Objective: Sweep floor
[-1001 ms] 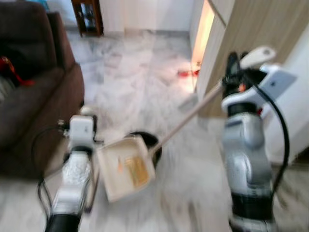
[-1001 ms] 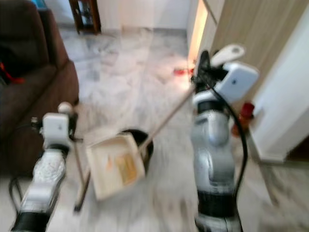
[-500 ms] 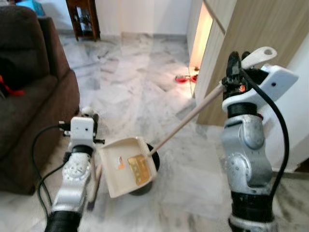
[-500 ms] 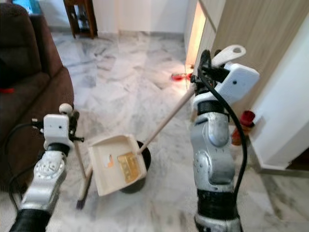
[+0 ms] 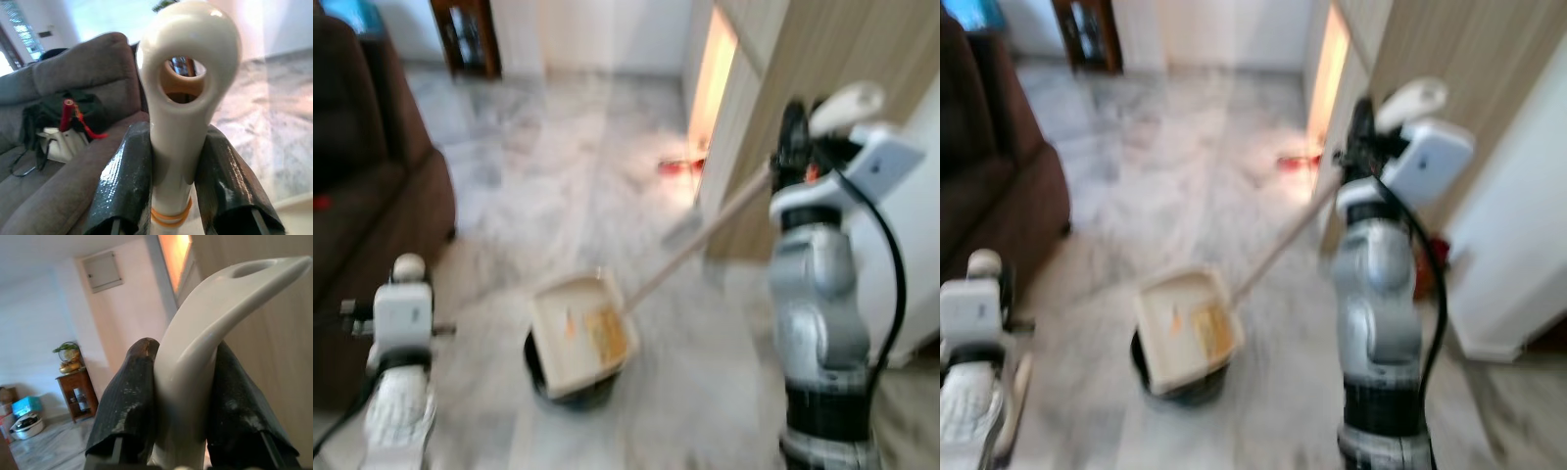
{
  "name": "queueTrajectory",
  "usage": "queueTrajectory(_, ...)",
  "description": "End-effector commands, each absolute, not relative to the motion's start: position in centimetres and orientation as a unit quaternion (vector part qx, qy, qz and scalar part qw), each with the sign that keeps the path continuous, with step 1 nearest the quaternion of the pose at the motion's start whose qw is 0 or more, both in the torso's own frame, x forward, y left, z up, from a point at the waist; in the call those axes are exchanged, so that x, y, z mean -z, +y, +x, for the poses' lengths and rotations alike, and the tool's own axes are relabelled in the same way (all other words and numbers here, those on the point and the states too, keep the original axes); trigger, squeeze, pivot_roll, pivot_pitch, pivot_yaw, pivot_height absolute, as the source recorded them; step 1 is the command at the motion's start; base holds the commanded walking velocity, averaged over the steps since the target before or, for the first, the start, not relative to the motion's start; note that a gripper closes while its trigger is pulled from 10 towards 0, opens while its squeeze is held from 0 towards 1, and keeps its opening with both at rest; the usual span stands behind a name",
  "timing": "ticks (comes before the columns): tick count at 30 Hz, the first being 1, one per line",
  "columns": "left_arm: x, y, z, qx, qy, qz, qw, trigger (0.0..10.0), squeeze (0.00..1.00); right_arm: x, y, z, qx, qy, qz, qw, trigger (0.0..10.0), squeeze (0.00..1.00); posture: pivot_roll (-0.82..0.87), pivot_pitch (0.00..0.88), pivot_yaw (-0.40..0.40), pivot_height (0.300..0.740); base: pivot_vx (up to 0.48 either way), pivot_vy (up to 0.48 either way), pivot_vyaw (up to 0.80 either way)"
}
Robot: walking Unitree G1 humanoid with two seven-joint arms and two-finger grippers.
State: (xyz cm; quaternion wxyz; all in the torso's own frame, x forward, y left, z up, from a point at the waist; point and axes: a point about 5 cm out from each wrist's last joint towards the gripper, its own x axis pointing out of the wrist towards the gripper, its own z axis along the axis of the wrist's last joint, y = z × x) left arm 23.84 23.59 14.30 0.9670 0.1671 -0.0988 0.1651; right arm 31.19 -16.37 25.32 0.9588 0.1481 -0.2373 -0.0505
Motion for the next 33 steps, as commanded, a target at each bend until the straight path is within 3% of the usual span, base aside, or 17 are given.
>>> queueTrajectory(1,-15.5,23.0,23.6,-0.155,-0.123,0.165,0.966,10.0,0.00,-27.1,-15.5,30.8,0.030,-0.274,0.157,0.948,10.0,0.00,0.03,0.000,-0.031,0.740,0.000,0.000,0.00)
queueTrajectory(33,-15.7,22.4,24.1,-0.147,-0.114,0.175,0.967,10.0,0.00,-27.5,-14.2,30.6,0.008,-0.286,0.137,0.948,10.0,0.00,0.03,0.000,-0.033,0.740,0.000,0.000,0.00)
